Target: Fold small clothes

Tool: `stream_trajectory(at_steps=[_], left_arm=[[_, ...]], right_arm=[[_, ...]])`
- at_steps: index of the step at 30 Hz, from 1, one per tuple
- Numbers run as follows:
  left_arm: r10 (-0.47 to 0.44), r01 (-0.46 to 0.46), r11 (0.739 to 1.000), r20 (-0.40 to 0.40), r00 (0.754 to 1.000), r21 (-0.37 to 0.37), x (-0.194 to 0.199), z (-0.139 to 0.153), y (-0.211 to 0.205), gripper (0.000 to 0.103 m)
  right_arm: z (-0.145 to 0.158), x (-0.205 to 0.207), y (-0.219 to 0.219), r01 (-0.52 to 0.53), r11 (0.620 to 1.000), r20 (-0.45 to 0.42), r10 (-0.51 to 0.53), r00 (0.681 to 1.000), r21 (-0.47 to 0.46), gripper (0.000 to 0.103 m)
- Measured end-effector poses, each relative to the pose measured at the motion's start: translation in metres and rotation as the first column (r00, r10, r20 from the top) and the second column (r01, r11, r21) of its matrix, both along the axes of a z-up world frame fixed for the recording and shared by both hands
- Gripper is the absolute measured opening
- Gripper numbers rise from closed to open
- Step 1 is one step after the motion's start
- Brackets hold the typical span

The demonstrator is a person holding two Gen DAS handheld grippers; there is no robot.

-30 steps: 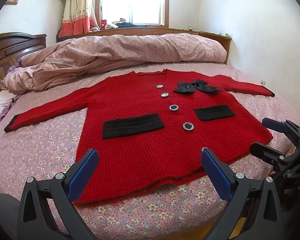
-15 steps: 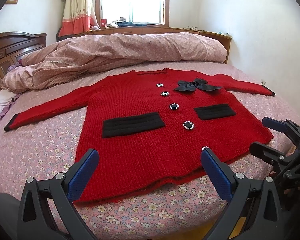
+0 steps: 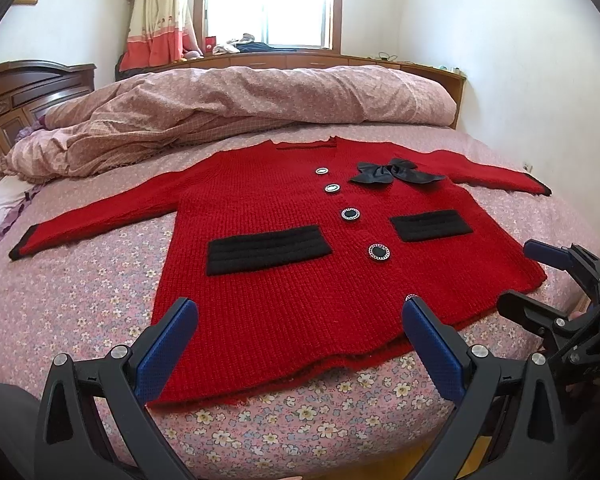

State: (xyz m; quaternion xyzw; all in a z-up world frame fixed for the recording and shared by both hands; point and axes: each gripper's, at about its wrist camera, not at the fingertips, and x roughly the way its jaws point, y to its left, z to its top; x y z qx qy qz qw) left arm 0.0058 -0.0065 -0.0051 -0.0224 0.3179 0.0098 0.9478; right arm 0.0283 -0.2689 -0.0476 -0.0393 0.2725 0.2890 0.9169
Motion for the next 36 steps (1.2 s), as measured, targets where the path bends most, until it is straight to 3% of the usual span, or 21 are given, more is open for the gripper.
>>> stream_trajectory(at_steps=[14,21,25,31,36], left_arm=[[0.008,-0.008,1.000,-0.007,1.000,-0.007,0.000,0.000,0.004,0.099],[0.055,-0.056,0.996,-0.020,0.998,-0.074,0.003,0.006,0.028,0.099],[0.087,-0.089,0.980,-0.018,0.996,-0.181,0.012,0.014,0.061,0.099],[0.226,-0.223,0.969,0.016,0.974,-0.105,0.037,0.030,0.124,0.099],[0.342,-0.340,0.919,-0.029,0.939,-0.200,0.060,0.022,0.218,0.099]], right_arm=[[0.000,0.000,0.002,-0.004,1.000,0.001,0.004,1.000,-0.002,0.103],[0.016,0.016,0.032,-0.063,0.997,0.013,0.063,0.998,0.045,0.103],[0.028,0.032,0.064,-0.138,0.985,-0.003,0.139,0.990,0.102,0.103],[0.048,0.054,0.135,-0.214,0.969,0.019,0.213,0.977,0.120,0.103],[0.059,0.070,0.218,-0.310,0.945,0.041,0.307,0.951,0.101,0.103]])
